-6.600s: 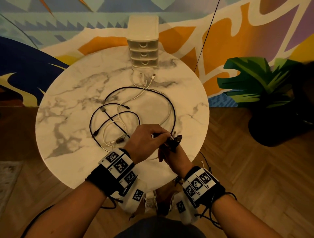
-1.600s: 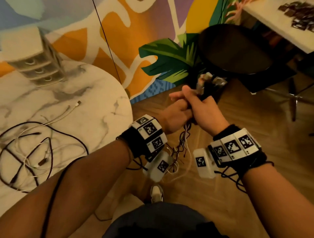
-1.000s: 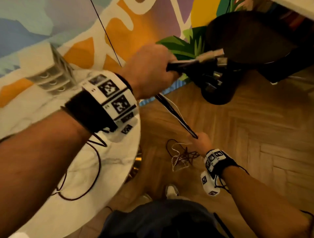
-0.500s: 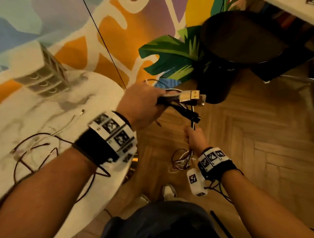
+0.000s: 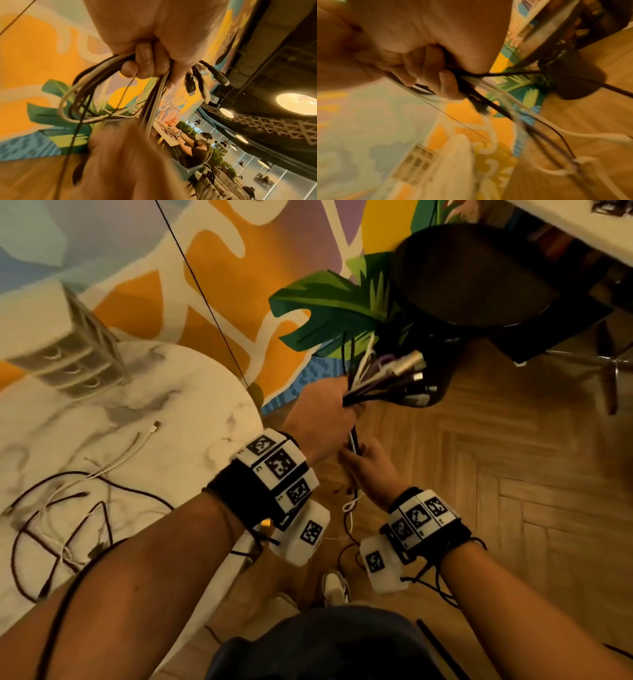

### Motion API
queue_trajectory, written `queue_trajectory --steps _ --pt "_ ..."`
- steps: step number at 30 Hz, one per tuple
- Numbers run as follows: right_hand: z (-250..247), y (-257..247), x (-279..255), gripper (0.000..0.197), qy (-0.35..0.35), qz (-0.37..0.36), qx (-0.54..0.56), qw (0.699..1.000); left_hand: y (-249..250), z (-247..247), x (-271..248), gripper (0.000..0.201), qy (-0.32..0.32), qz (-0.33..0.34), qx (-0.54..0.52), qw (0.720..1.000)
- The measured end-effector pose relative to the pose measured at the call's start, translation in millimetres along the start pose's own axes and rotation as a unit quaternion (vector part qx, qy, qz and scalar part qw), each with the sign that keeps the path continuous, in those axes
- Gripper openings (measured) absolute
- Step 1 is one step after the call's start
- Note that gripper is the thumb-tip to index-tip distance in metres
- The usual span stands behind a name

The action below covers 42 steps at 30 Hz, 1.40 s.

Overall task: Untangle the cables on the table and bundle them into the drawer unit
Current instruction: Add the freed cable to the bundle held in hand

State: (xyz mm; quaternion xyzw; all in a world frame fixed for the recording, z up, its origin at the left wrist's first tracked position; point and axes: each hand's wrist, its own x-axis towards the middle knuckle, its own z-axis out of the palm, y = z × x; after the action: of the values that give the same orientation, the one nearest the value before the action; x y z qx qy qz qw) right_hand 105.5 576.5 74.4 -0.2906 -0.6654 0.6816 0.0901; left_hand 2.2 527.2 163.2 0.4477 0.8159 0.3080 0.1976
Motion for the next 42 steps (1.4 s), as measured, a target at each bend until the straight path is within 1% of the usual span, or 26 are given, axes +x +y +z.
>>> queue_trajectory --steps 1,3,5,8,10,13,15,16,18,19,21,23,26,27,28,29,30,31,33,34,35,36,38,39,41,42 --pt "-2 14 0 0.04 0.006 0.016 -0.011 1.0 1 -5 1 0.016 0.015 0.015 0.004 1.0" --pt "-7 42 4 0.038 0.026 0.04 -0.037 0.998 3 -18 1 0.017 0.036 0.043 0.021 0.998" --pt "-16 68 10 0.041 0.053 0.08 -0.063 0.993 6 -32 2 0.012 0.058 0.057 0.026 0.996" --pt "-29 97 12 0.04 0.081 0.142 -0.11 0.98 14 -61 9 0.011 0.121 0.062 0.027 0.99" --pt "-34 110 11 0.037 0.092 0.182 -0.131 0.97 17 -75 15 0.013 0.158 0.081 0.015 0.984" --pt "-38 117 17 0.034 0.107 0.213 -0.106 0.965 19 -78 18 0.009 0.158 0.091 0.033 0.983" --pt "-40 125 24 0.027 0.097 0.254 -0.098 0.957 20 -77 18 0.009 0.164 0.086 0.038 0.982" --pt "-44 132 24 0.023 0.082 0.277 -0.114 0.951 20 -79 19 0.012 0.175 0.084 0.039 0.98" --pt "-56 170 30 0.016 0.049 0.302 -0.158 0.939 22 -86 20 0.016 0.195 0.088 0.04 0.976" --pt "-61 185 32 0.016 0.046 0.309 -0.183 0.932 24 -91 19 0.016 0.201 0.091 0.042 0.975" --pt "-66 177 24 0.023 0.049 0.324 -0.249 0.911 27 -101 19 0.015 0.211 0.099 0.029 0.972" --pt "-74 167 17 0.03 0.074 0.341 -0.293 0.89 28 -109 20 0.014 0.232 0.101 0.0 0.968" --pt "-86 179 12 0.033 0.112 0.376 -0.276 0.877 28 -116 22 0.026 0.265 0.098 -0.012 0.959" --pt "-88 183 11 0.034 0.119 0.382 -0.252 0.881 27 -117 22 0.029 0.268 0.098 -0.008 0.958" --pt "-89 188 11 0.034 0.128 0.384 -0.212 0.89 27 -116 22 0.026 0.265 0.099 -0.007 0.959" --pt "-89 189 9 0.032 0.146 0.389 -0.166 0.894 26 -114 21 0.019 0.257 0.101 -0.011 0.961" --pt "-90 187 7 0.031 0.181 0.388 -0.135 0.893 26 -111 20 0.012 0.245 0.101 -0.012 0.964" --pt "-90 187 8 0.034 0.223 0.372 -0.116 0.894 26 -108 19 0.011 0.237 0.103 -0.008 0.966" --pt "-92 195 13 0.041 0.272 0.343 -0.124 0.891 25 -100 17 0.008 0.223 0.113 0.011 0.968" --pt "-93 199 16 0.041 0.273 0.335 -0.145 0.89 24 -98 16 0.011 0.227 0.118 0.026 0.966" --pt "-95 203 15 0.038 0.251 0.341 -0.181 0.888 25 -96 16 0.016 0.231 0.122 0.038 0.965" --pt "-94 203 13 0.035 0.21 0.347 -0.229 0.885 26 -96 16 0.018 0.234 0.125 0.04 0.963" --pt "-92 203 5 0.029 0.123 0.358 -0.31 0.872 28 -94 17 0.015 0.234 0.132 0.021 0.963" --pt "-91 203 2 0.027 0.083 0.357 -0.327 0.871 28 -92 17 0.012 0.231 0.134 0.013 0.964" --pt "-90 203 0 0.02 0.023 0.343 -0.33 0.879 28 -85 17 0.009 0.219 0.133 -0.002 0.967" --pt "-90 204 2 0.023 -0.001 0.333 -0.34 0.879 27 -80 17 0.009 0.209 0.132 -0.008 0.969"
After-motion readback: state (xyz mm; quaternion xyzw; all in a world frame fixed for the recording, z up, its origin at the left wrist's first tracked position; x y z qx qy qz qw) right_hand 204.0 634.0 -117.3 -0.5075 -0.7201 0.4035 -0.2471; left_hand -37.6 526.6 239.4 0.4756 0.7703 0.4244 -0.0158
